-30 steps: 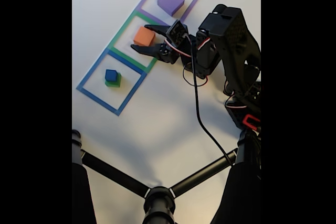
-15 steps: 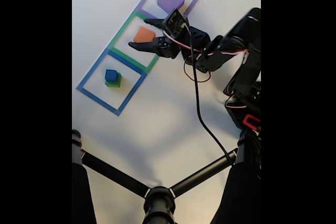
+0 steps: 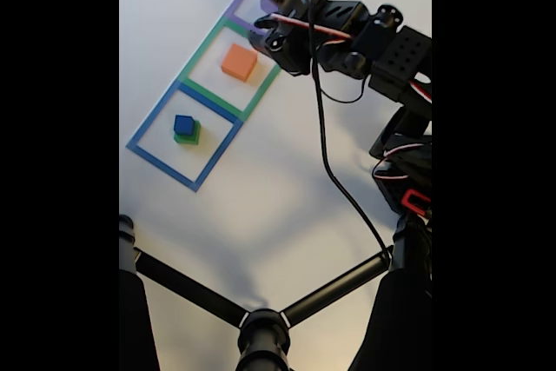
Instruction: Tower of hanoi
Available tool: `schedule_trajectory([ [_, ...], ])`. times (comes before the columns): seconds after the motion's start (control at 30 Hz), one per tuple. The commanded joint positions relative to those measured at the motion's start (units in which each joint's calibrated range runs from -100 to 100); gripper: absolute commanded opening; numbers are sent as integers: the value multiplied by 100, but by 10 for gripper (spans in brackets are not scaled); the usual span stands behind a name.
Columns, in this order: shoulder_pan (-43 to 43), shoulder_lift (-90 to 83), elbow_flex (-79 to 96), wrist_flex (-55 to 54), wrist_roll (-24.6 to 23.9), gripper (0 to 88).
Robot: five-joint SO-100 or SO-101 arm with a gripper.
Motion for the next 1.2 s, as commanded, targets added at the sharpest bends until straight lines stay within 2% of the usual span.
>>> schedule_trajectory([
  [0.0,-338,-377,-2110,2829,0,0],
  [0.13,-712,-337,-3519,4383,0,0],
  [0.27,-1017,-353,-4273,5281,0,0],
  [0.43,-1253,-481,-4391,5637,0,0],
  [0.63,-1566,-681,-3946,5573,0,14],
  [0.73,-1642,-849,-3401,5265,0,59],
  [0.8,-1665,-970,-2974,4933,0,147],
  [0.87,-1688,-1098,-2492,4520,0,192],
  [1.17,-1749,-1442,-39,1647,0,336],
])
